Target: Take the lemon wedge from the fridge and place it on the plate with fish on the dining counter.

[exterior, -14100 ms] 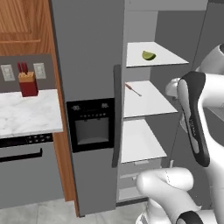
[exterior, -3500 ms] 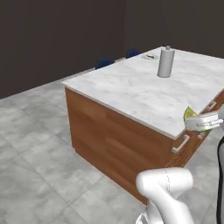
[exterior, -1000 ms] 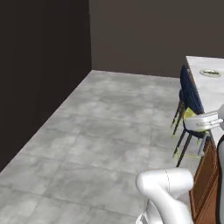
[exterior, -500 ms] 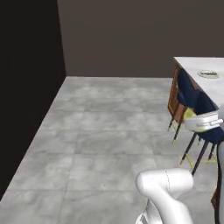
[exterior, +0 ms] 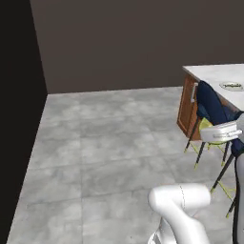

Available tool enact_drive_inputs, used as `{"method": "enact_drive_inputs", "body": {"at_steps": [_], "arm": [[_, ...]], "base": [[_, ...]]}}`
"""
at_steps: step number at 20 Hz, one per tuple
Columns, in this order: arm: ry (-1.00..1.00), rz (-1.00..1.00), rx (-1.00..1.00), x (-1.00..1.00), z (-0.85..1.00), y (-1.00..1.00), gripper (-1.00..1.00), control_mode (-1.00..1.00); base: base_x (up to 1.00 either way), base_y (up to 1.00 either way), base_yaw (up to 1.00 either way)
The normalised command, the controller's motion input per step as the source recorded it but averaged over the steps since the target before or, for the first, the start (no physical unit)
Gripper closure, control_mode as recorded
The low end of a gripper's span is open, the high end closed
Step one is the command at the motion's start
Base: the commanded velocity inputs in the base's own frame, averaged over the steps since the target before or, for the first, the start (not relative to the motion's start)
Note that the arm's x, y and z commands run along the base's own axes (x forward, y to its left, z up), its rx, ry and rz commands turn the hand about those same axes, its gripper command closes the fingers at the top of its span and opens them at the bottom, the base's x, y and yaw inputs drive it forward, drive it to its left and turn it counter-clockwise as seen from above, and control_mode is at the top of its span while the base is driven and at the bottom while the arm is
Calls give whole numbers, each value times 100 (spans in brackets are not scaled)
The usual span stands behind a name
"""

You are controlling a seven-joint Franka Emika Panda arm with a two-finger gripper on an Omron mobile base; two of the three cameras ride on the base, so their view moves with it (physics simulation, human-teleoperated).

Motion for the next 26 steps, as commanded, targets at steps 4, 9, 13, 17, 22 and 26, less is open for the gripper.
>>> {"method": "enact_drive_inputs", "body": {"at_steps": [4, 9, 13, 17, 22, 26], "arm": [[0, 0, 0, 0, 0, 0, 100, 100], [0, 0, 0, 0, 0, 0, 100, 100], [0, 0, 0, 0, 0, 0, 100, 100], [0, 0, 0, 0, 0, 0, 100, 100], [0, 0, 0, 0, 0, 0, 100, 100], [0, 0, 0, 0, 0, 0, 100, 100]], "base": [[100, 36, -43], [100, 22, -53], [100, 32, -58], [100, 67, -60], [100, 94, -62], [100, 98, -65]]}}
